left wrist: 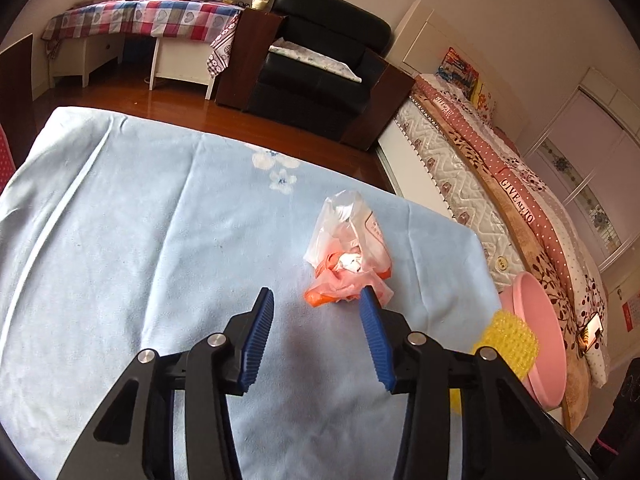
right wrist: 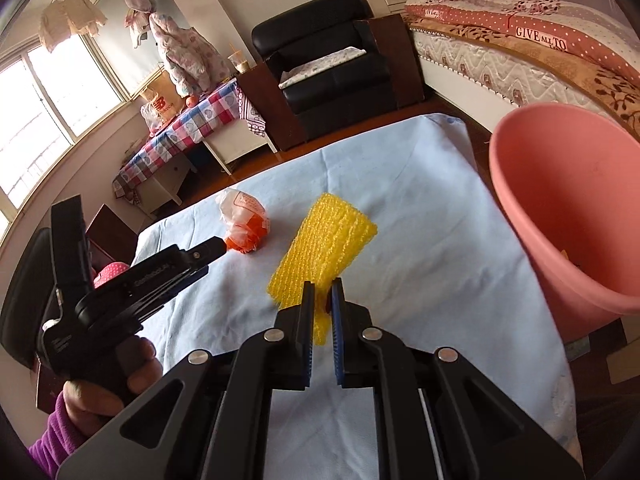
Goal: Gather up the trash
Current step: 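Grasp the yellow foam net with the right tool while the left tool grasps the orange-white plastic bag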
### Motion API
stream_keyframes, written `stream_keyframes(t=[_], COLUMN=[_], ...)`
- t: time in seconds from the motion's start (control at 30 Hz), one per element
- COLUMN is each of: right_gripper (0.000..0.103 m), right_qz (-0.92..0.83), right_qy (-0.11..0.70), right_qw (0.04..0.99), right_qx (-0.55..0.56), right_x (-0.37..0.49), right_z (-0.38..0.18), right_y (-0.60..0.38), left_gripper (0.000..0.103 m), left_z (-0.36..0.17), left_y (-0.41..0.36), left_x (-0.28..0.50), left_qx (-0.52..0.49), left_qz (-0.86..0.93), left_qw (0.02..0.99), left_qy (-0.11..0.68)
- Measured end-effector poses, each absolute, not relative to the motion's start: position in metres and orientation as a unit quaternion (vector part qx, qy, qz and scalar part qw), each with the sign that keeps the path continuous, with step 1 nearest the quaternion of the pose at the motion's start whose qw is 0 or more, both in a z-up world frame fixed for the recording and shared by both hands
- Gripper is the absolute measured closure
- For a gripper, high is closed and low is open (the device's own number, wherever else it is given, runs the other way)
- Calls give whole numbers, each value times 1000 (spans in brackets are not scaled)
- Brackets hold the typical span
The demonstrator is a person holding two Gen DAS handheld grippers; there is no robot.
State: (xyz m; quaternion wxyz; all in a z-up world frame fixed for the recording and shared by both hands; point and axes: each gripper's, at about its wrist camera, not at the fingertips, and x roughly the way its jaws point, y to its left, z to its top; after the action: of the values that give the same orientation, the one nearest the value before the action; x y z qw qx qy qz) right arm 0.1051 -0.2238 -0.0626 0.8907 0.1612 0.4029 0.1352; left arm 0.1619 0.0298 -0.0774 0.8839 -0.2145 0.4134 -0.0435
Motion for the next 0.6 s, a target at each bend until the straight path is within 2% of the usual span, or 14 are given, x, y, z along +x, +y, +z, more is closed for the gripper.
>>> stream_keyframes(t=[0.1,0.23,0.3,0.4,0.6], right_gripper=[94,94,94,94,94], right_qz=[134,134,134,133,140], right_qy=[408,413,412,411,411], right_qw=[888,883,883,882,881], right_qx=[167,177,181,187,189], right_x=[105,104,102,102,100], right_z=[-67,-73,-74,-75,-76], right_y=[-231,-241,-245,-250,-251], left_gripper=[72,71,59,47,45], left_z=[-82,-79,-67,-48,-66], left_y=[24,23,22,23,18], left_x=[166,164,157,151,176], left_qx=[-209,-216,-201,-200,-193], left_qz=[-37,-44,-49,-52,-5], left_qw=[885,883,895,908,901], left_qy=[415,413,394,364,388])
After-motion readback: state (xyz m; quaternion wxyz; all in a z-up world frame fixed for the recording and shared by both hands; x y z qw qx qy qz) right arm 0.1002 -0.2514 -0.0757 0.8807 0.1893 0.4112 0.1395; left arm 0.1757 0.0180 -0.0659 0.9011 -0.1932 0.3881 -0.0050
